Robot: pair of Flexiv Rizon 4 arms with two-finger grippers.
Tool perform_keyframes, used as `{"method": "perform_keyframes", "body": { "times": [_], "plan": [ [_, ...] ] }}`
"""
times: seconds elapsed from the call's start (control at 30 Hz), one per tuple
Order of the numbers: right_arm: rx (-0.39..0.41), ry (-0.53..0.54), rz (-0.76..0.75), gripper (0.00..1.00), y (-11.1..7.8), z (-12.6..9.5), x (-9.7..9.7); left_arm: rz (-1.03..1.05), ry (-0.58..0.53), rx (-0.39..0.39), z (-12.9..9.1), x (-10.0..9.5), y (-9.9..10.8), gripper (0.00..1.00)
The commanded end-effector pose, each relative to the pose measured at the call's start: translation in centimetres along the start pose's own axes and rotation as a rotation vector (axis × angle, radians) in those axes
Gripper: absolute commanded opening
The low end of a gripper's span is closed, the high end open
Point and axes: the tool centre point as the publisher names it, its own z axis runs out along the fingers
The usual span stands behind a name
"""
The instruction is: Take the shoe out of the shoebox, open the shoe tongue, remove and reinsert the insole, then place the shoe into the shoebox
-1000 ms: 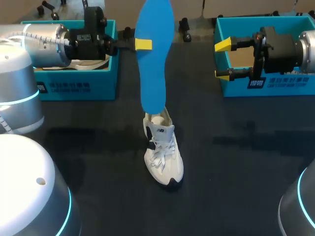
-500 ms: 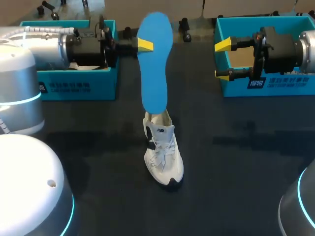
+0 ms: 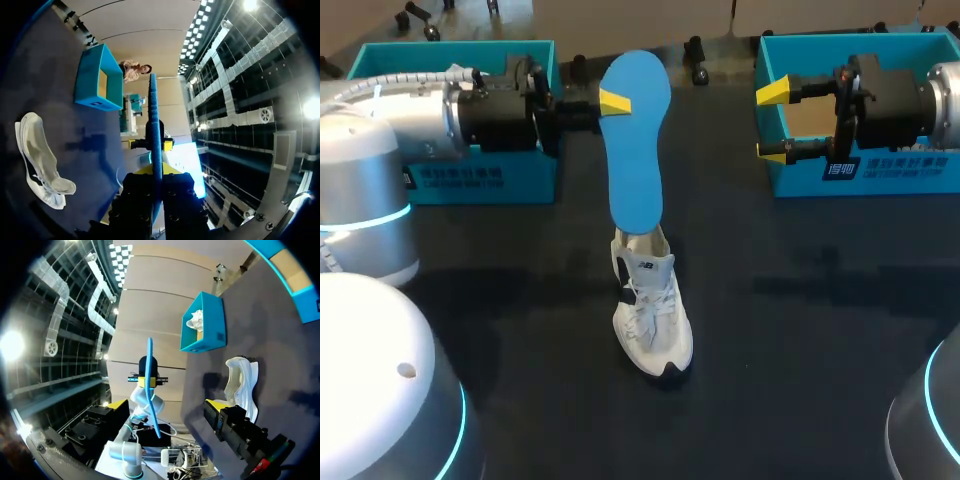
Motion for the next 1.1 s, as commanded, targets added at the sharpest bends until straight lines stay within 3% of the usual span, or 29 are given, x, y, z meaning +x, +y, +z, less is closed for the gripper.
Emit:
{"method": "perform_keyframes", "body": {
  "times": [0.03, 0.73, 1.1],
  "plan": [
    [-0.010, -0.066, -0.002, 1.00, 0.0, 0.7, 0.9, 0.002, 0.009, -0.008, 0.1, -0.6, -0.3, 0.00],
    [-0.010, -0.385, 0.018, 1.00, 0.6, 4.5, 6.2, -0.023, 0.039, -0.001, 1.4, -3.0, -1.6, 0.00],
    [0.010, -0.533, 0.045, 1.00, 0.7, 6.2, 7.6, -0.020, 0.026, -0.006, 1.5, -3.8, -1.8, 0.00]
  ]
}}
